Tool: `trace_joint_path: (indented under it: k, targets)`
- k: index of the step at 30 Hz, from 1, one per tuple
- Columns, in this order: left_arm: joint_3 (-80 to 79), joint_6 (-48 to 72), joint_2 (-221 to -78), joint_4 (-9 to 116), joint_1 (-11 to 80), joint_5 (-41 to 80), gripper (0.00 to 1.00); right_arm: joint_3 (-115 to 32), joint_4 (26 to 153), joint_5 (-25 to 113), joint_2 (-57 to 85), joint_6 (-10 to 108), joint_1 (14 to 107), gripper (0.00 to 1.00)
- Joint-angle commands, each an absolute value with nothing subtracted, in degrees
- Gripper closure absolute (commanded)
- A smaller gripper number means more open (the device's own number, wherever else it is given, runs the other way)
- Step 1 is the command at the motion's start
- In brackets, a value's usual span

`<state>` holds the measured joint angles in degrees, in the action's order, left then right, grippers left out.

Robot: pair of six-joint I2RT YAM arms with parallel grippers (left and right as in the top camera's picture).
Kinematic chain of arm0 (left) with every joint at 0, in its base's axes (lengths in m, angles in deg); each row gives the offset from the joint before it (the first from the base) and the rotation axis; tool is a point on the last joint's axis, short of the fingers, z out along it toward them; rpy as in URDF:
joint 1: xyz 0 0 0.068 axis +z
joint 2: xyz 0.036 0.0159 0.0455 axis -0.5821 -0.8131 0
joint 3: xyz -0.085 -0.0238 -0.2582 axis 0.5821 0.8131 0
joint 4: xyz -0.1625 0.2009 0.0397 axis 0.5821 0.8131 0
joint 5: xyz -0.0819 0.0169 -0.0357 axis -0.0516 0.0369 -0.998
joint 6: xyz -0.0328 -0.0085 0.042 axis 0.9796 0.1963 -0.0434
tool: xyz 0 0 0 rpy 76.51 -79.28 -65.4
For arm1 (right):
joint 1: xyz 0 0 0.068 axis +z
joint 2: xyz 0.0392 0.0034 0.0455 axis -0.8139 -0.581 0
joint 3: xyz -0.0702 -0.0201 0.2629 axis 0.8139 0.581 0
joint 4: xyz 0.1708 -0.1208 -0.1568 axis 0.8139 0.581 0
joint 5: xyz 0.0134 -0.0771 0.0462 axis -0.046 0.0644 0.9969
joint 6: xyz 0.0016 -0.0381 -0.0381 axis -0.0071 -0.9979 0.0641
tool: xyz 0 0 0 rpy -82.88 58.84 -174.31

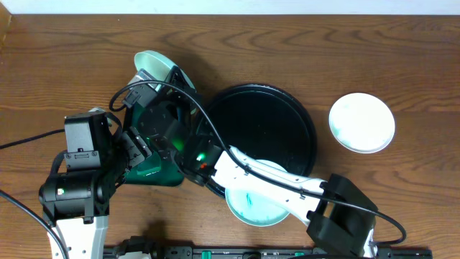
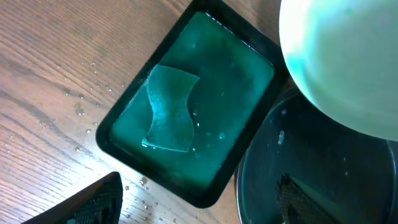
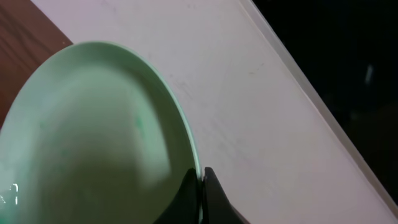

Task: Clean dirty plates on tray and stack at the side
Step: 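Carry the pale green plate right and set it on the white plate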

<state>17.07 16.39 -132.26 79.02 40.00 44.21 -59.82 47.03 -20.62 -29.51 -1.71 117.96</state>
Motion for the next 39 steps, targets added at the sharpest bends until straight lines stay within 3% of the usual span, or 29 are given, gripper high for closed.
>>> trace_joint_path:
  k: [1, 14, 18, 23, 27, 30, 34, 39]
  targets:
    - [15.76, 16.46, -132.57, 79.19, 40.20, 44.30, 0.20, -60.72, 46.66, -22.20, -29.21, -2.89, 119.08, 0.99]
    - [15.76, 16.46, -132.57, 79.17, 40.20, 44.32, 0.20, -60.72, 46.73, -22.24, -29.21, -1.51, 118.90, 0.99]
    - [15.76, 16.46, -132.57, 79.19, 40.20, 44.30, 0.20, -60.72, 53.17, -20.40, -29.21, 16.74, 115.51, 0.99]
    - [15.76, 16.46, -132.57, 79.19, 40.20, 44.30, 0.20, -60.72, 70.37, 3.25, -29.21, 47.23, 105.07, 0.99]
    - [15.76, 16.46, -132.57, 79.19, 40.20, 44.30, 0.20, -60.74, 71.88, 37.39, -27.83, 50.20, 96.59, 0.99]
    - [15.76, 16.46, -132.57, 79.19, 40.20, 44.32, 0.20, -60.74, 71.62, 54.50, -25.45, 53.50, 90.20, 0.99]
    - [15.76, 16.46, -132.57, 79.19, 40.20, 44.30, 0.20, -60.74, 76.10, 61.89, -20.13, 55.08, 81.42, 0.99]
    - [15.76, 16.46, -132.57, 79.17, 40.20, 44.32, 0.20, -60.74, 88.36, 60.80, -13.34, 55.03, 68.98, 0.99]
